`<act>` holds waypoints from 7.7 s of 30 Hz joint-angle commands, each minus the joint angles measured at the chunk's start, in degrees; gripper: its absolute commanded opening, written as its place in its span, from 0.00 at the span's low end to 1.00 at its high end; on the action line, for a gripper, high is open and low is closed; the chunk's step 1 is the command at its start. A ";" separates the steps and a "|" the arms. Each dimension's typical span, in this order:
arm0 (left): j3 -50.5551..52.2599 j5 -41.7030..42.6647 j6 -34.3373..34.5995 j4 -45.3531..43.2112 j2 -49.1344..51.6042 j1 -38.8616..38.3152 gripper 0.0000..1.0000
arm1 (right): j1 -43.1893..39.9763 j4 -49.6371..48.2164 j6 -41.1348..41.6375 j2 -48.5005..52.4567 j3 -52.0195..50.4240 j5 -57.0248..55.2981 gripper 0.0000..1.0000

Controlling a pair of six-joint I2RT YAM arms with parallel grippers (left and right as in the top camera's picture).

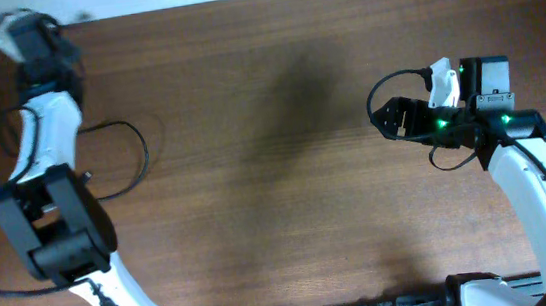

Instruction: Untangle cables

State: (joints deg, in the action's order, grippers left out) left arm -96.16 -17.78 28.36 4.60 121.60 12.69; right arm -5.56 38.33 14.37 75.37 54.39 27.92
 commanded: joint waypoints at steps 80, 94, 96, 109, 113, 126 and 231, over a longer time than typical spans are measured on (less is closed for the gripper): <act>-1.03 11.37 -12.83 92.08 -103.75 -10.73 0.99 | 0.31 0.00 -0.44 0.02 -0.31 -1.64 0.99; 22.80 11.52 -12.87 77.33 -119.25 -10.58 0.99 | 0.31 0.00 -0.44 0.02 -0.31 -1.64 0.99; 30.97 11.56 -14.64 70.42 -121.28 -10.60 0.99 | 0.31 0.00 -0.44 0.02 -0.31 -1.64 0.99; 75.67 12.66 -15.21 26.53 -121.22 -10.54 0.99 | 0.31 0.00 -0.44 0.02 -0.31 -1.64 0.99; 85.13 15.26 -15.23 13.44 -121.22 -10.56 0.99 | 0.31 -0.02 -0.44 0.02 -0.31 -1.64 0.99; 95.08 19.47 -35.80 1.11 -121.28 -10.54 0.99 | 0.31 0.00 -0.44 0.02 -0.31 -1.64 0.98; 95.67 15.41 -27.52 -0.04 -121.26 -10.54 0.99 | 3.34 -33.68 -16.04 -75.17 -54.07 -28.61 0.99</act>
State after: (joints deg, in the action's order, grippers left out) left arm -0.91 -1.96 0.27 4.67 0.62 1.85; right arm -2.87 4.23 -1.52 0.80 0.60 0.21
